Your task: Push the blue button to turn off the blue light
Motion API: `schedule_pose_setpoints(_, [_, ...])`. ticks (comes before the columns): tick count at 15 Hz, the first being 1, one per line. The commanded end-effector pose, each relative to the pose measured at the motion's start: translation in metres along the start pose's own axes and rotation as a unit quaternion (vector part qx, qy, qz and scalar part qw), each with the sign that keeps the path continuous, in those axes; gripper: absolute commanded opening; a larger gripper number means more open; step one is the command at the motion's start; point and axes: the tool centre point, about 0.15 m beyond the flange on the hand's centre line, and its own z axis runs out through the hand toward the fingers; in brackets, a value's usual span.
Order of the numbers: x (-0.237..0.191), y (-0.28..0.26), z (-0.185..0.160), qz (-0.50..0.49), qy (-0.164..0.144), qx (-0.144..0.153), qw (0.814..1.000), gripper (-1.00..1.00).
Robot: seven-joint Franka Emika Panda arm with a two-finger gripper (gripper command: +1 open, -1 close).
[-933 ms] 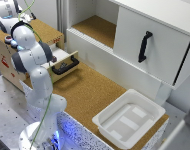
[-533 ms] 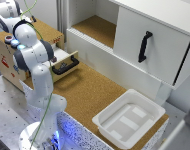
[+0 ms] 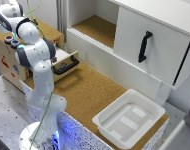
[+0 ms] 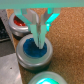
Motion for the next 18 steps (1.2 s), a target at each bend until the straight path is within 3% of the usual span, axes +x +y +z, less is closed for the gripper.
schedule_pose_setpoints(1, [-0.011, 0.006, -0.051, 0.061, 0.039, -0.034, 0.997, -1.0])
schedule_pose_setpoints(3, [-0.02, 0.009, -0.09, 0.087, 0.063, -0.042, 0.993, -1.0])
schedule_pose_setpoints(4, [-0.026, 0.014, -0.1, 0.107, 0.057, -0.054, 0.991, 1.0])
schedule_pose_setpoints(6, [-0.037, 0.022, -0.109, 0.135, 0.059, -0.07, 0.987, 1.0])
schedule_pose_setpoints(18, [-0.084, 0.043, -0.092, 0.298, 0.068, -0.074, 0.949, 1.0])
